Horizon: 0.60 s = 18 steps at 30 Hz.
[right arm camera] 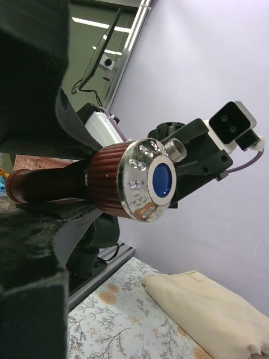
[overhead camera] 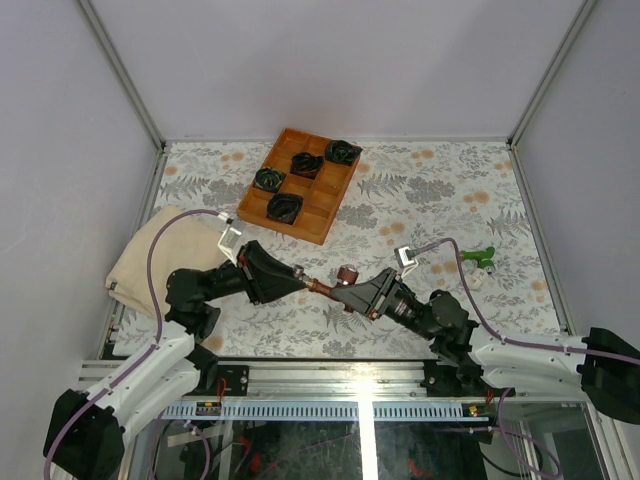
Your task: Install the water faucets
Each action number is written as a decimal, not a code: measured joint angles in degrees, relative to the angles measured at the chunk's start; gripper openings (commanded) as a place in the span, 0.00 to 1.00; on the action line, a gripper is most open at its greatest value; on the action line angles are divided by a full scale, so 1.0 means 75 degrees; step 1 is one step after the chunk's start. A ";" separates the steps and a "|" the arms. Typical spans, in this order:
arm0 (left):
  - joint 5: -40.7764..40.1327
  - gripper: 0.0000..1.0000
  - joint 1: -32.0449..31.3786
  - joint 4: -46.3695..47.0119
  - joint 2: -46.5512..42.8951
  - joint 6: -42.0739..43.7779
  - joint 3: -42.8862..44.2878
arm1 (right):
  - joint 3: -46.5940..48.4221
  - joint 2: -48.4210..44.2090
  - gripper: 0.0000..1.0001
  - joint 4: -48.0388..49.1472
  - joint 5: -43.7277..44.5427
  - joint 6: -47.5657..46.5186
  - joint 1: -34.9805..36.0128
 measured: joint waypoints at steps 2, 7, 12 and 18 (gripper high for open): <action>-0.0003 0.05 -0.0052 0.0085 -0.0029 0.0251 0.0000 | 0.0114 -0.0195 0.00 -0.0376 -0.0026 0.0026 0.0003; -0.0032 0.10 -0.0277 0.0420 -0.0061 0.1008 0.0012 | 0.0268 -0.0443 0.00 -0.0816 -0.0175 0.0090 -0.0026; -0.0128 0.13 -0.0472 0.0364 0.0134 0.1909 0.0291 | 0.0268 -0.0178 0.00 -0.0364 -0.0490 0.0385 -0.0350; -0.0163 0.17 -0.0551 -0.0321 0.0219 0.2652 0.0804 | 0.0227 0.0099 0.00 0.0294 -0.0688 0.0542 -0.0647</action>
